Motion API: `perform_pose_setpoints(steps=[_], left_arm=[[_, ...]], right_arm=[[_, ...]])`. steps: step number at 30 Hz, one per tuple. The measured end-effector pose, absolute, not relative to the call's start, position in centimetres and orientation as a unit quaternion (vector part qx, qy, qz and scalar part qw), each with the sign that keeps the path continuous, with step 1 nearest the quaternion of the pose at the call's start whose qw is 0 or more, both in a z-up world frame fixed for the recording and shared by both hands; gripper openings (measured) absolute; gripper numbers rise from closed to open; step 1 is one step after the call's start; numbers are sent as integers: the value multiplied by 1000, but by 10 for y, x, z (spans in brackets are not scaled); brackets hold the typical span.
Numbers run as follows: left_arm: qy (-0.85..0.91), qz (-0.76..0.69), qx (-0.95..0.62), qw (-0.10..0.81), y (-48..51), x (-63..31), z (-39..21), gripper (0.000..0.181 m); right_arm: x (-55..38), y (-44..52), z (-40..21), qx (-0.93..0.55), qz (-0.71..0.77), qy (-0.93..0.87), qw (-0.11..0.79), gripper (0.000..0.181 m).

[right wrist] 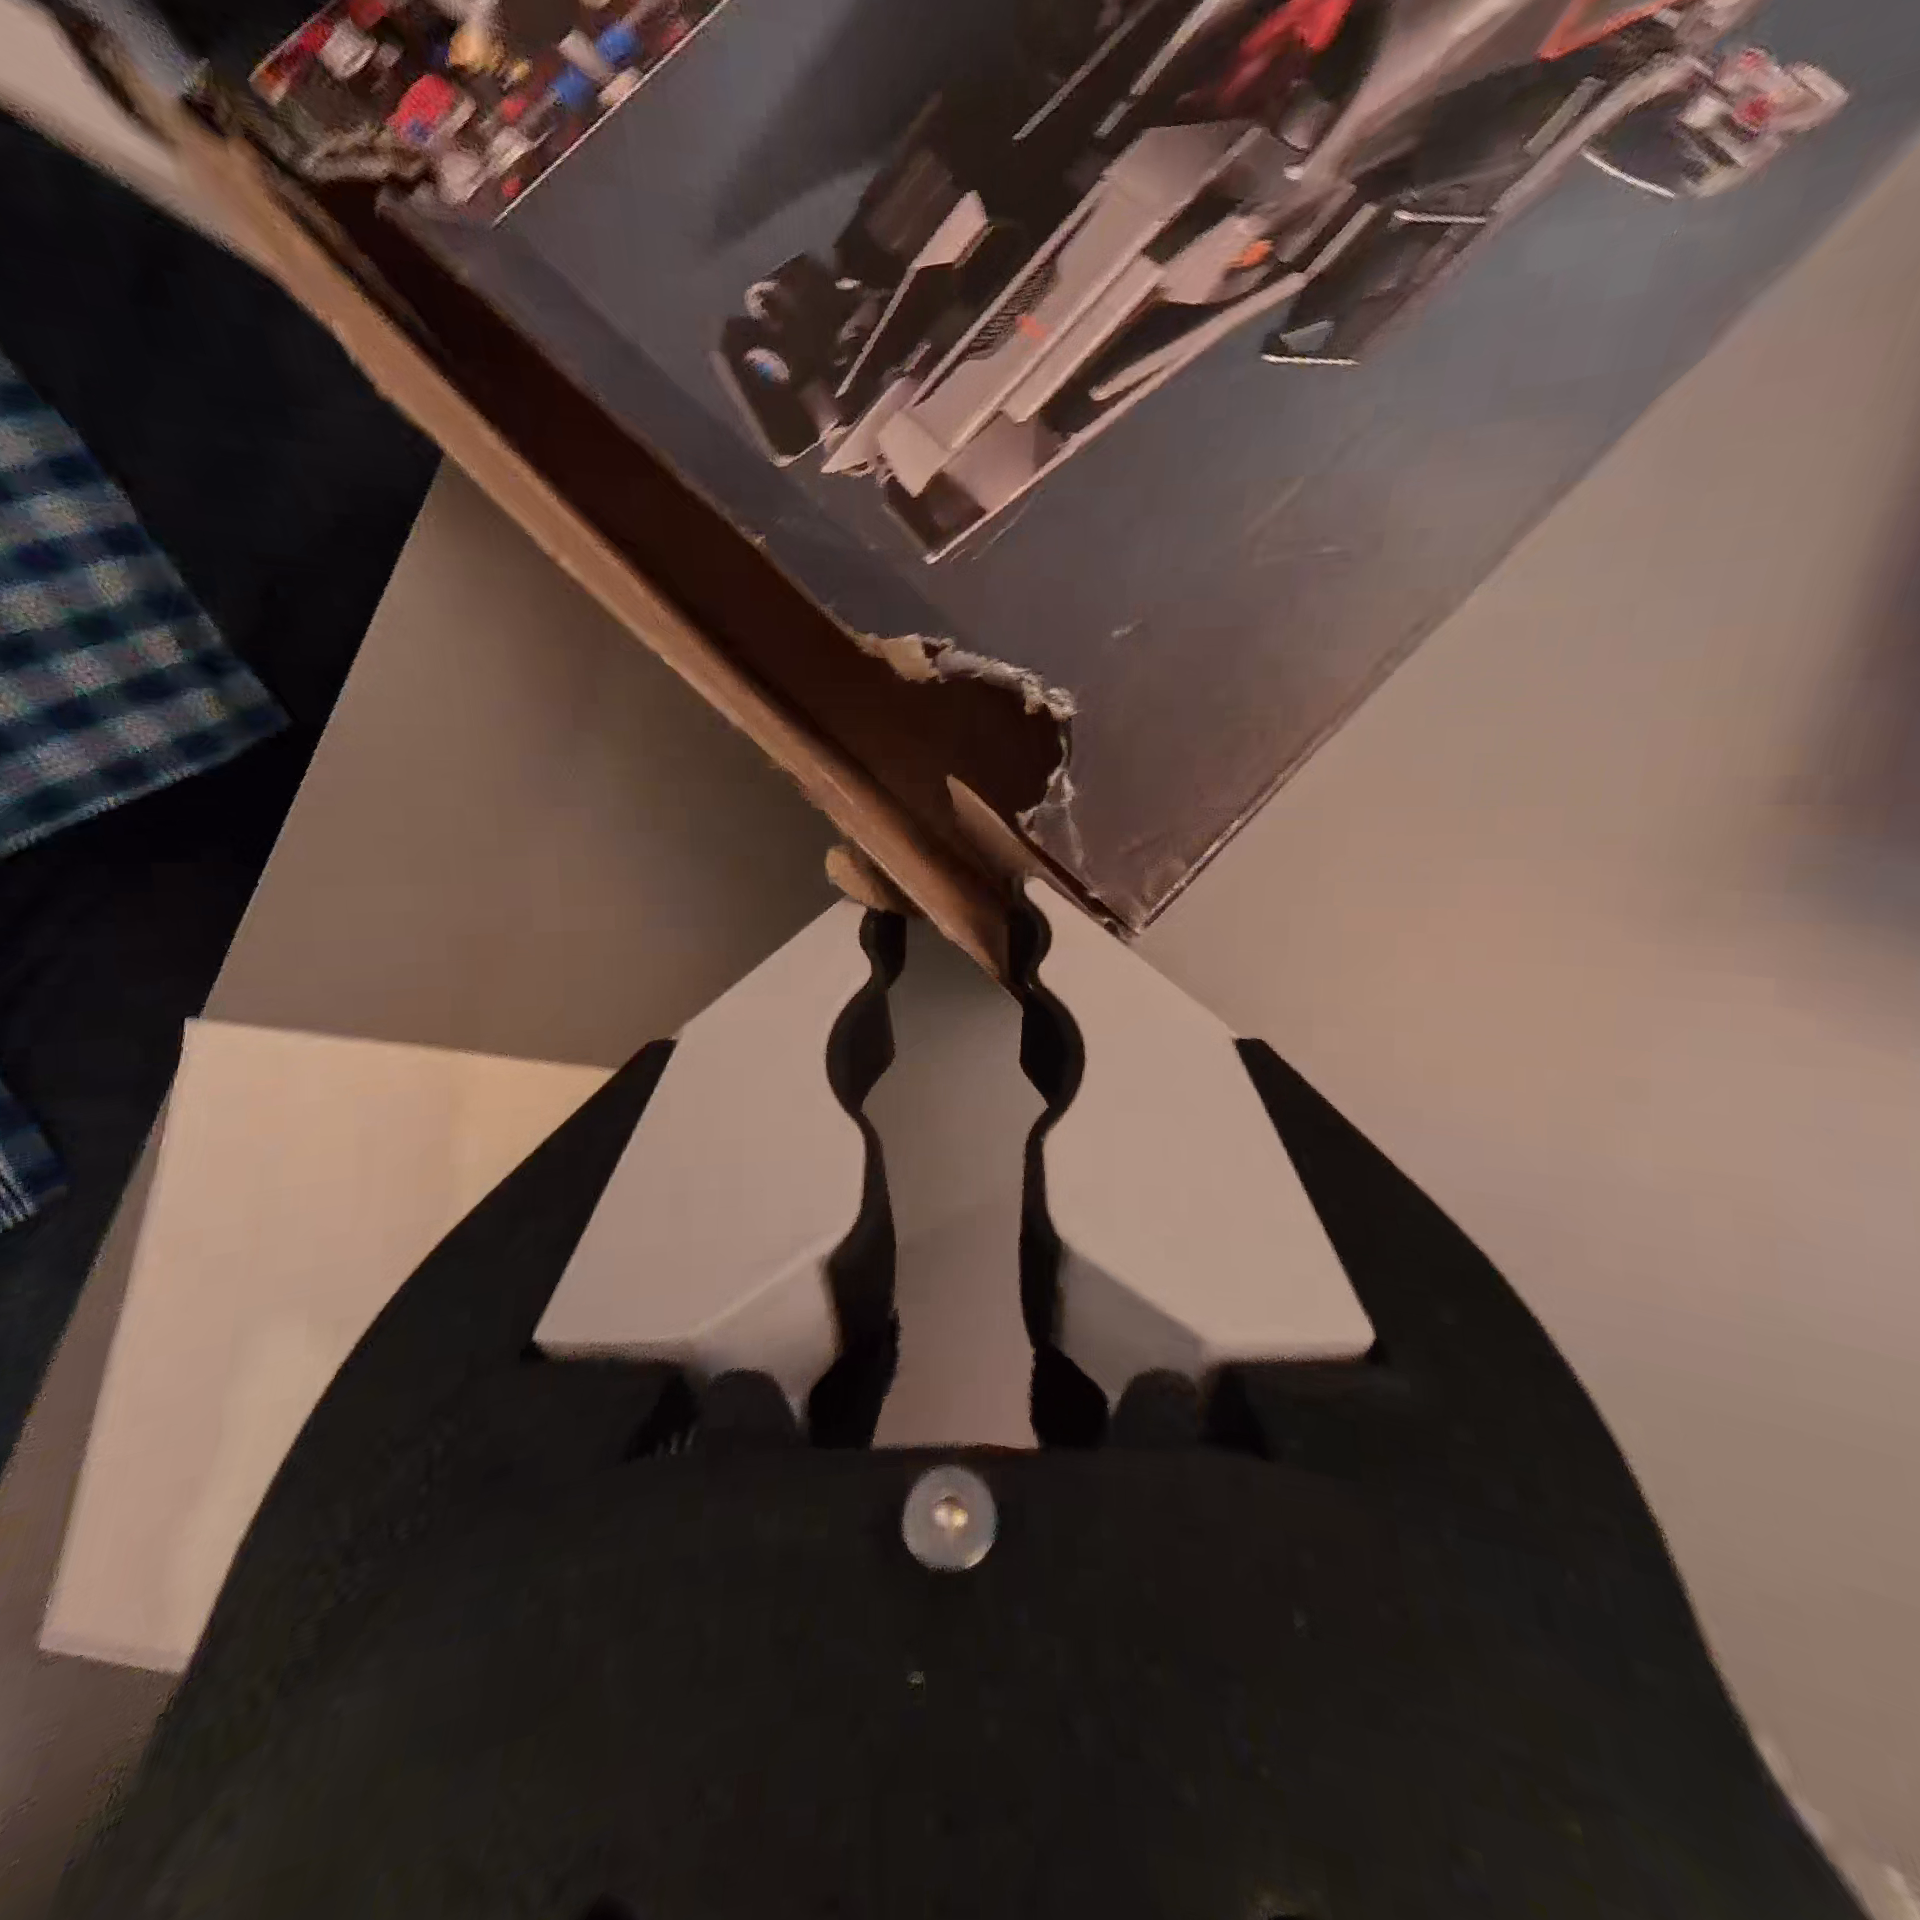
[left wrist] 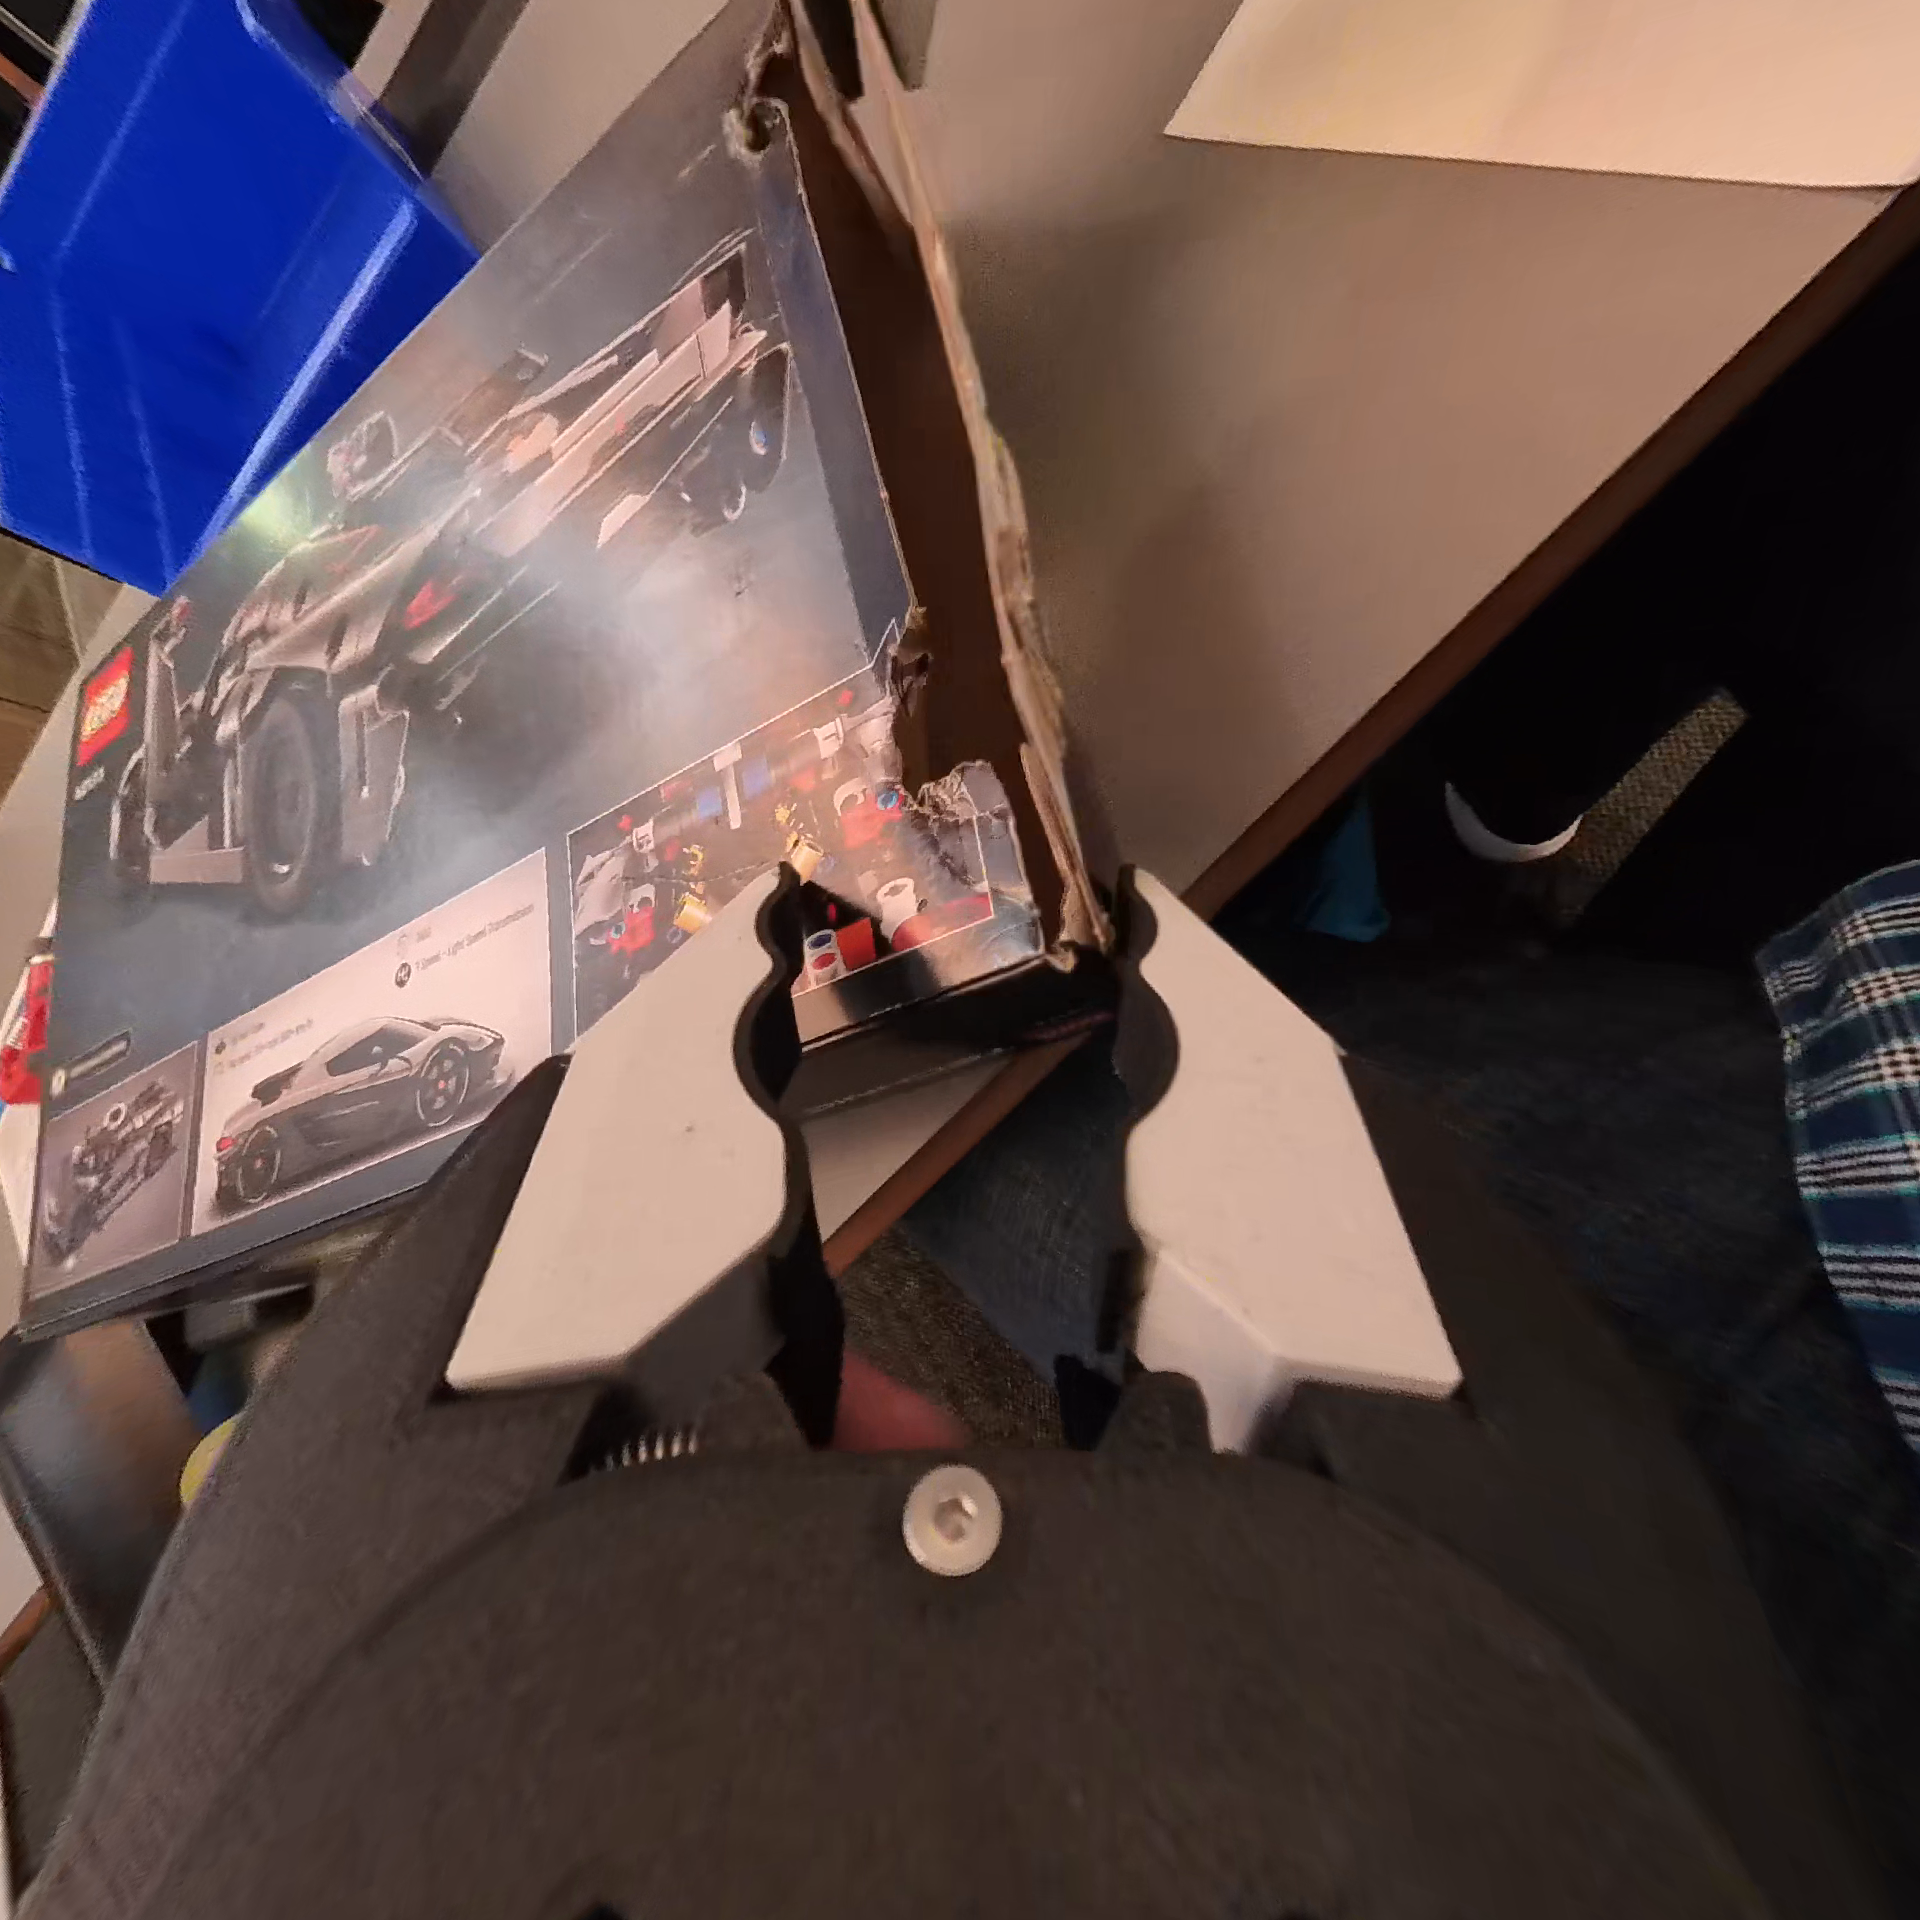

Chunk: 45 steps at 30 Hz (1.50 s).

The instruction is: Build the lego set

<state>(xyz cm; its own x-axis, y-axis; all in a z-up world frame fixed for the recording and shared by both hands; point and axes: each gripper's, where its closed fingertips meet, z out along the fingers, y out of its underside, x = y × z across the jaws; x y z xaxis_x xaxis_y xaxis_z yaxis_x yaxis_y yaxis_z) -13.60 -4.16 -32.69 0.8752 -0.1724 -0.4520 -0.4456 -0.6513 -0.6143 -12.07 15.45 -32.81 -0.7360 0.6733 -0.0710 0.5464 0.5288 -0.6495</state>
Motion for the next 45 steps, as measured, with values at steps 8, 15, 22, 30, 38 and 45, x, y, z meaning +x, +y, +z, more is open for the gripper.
perform_pose_setpoints(steps=[8,15,22,30,38,45], left_arm=[[158,172,-894,382,-38,-137,-326,56],[168,167,-893,382,-38,-136,-326,56],[169,160,-892,386,-37,-137,-325,56],[158,162,-895,384,-30,-130,-325,57],[135,163,-895,392,-12,-108,-324,57],[128,166,-895,394,-8,-104,-324,57]], right_arm=[[-114,155,-321,-405,365,-828,129,46],[-120,169,-301,-389,403,-805,194,74],[-142,176,-307,-407,381,-813,169,28],[-137,159,-297,-521,415,-722,187,107],[-137,154,-304,-561,485,-653,157,123],[-136,157,-313,-571,480,-646,163,123]])
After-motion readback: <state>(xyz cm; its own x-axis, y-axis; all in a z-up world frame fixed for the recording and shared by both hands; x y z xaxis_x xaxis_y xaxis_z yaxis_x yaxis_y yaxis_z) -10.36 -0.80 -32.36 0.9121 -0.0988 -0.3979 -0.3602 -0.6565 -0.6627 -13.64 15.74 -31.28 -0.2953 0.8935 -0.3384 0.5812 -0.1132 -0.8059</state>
